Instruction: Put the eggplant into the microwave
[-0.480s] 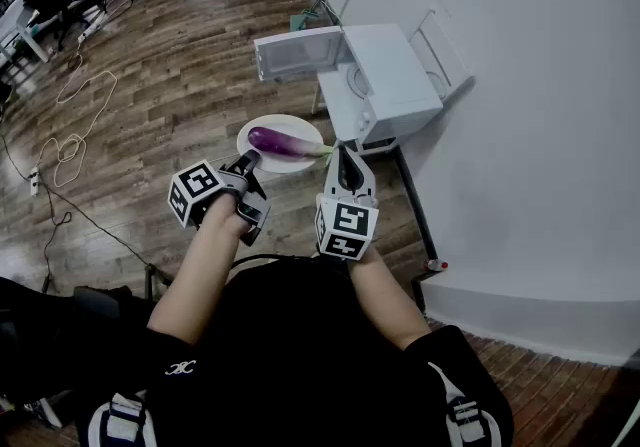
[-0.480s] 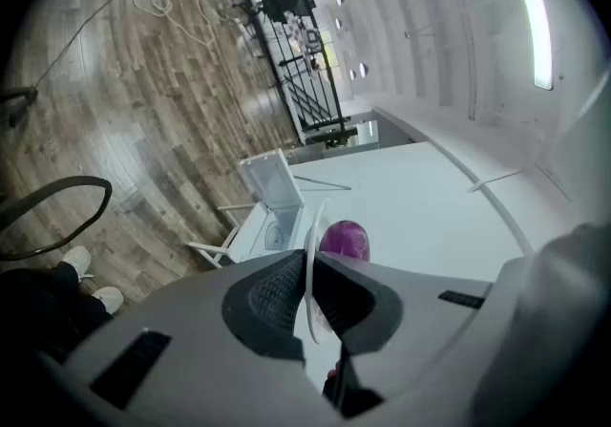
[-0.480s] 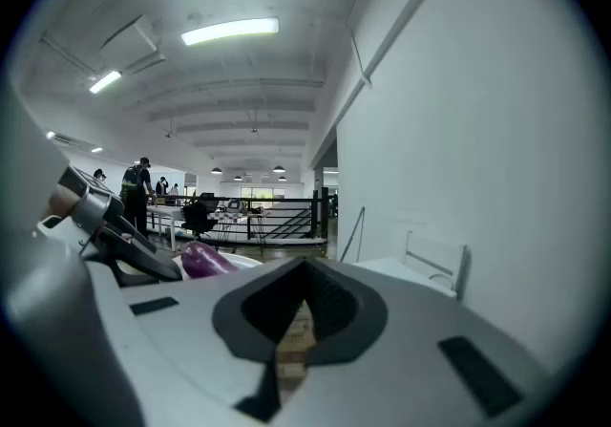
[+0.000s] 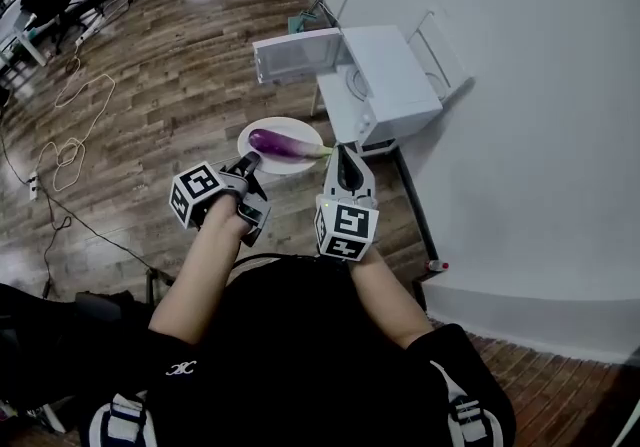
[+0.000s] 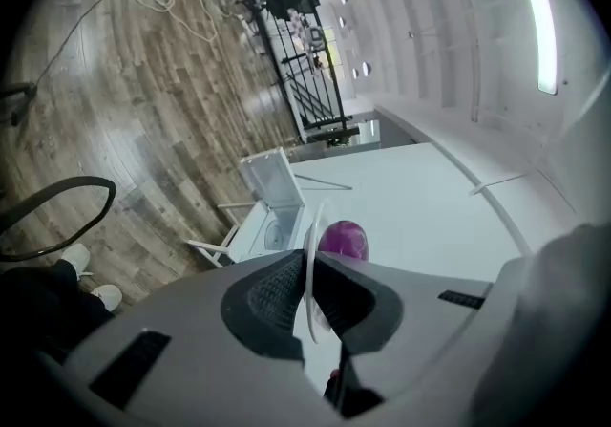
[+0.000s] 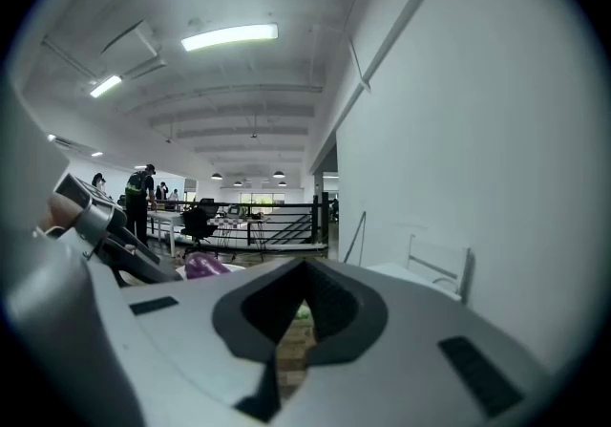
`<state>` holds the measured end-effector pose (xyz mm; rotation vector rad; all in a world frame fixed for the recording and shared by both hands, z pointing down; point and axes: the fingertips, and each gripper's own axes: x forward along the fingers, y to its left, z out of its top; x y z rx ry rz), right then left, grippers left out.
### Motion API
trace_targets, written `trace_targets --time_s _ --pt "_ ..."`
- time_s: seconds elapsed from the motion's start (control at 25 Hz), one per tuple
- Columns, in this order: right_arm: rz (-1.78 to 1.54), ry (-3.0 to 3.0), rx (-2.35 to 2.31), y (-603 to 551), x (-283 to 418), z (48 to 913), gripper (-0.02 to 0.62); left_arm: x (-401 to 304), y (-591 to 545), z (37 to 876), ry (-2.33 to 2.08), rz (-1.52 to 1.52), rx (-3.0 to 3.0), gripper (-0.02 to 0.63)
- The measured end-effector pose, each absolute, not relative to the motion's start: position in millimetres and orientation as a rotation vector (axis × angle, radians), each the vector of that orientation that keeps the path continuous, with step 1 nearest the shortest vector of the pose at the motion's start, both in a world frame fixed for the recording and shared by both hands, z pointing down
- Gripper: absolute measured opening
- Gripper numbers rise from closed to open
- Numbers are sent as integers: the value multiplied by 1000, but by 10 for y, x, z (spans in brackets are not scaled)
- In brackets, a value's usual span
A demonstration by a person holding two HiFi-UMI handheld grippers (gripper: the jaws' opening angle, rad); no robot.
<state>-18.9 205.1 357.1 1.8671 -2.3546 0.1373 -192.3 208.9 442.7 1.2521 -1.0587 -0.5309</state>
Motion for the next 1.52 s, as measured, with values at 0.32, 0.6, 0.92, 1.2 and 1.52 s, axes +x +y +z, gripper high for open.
trace_targets --time_s 0.32,0.6,0.92,1.2,1.52 --pt "140 -2316 1865 1938 -197 3679 8 -1944 1880 4557 -1048 -489 1249 14" --pt "179 -2274 1907 1411 -5 3809 8 -1751 1350 4687 -1015 -447 1251 15" --pt "161 -2268 1933 236 264 3763 8 -1576 285 4731 -1015 -412 1291 14" --pt "183 -2263 1914 -829 747 3883 8 -1089 -690 5005 -998 -360 1291 15" --pt "234 -2204 1873 -1285 1026 4061 8 -734 -1130 5313 -923 -310 1339 15"
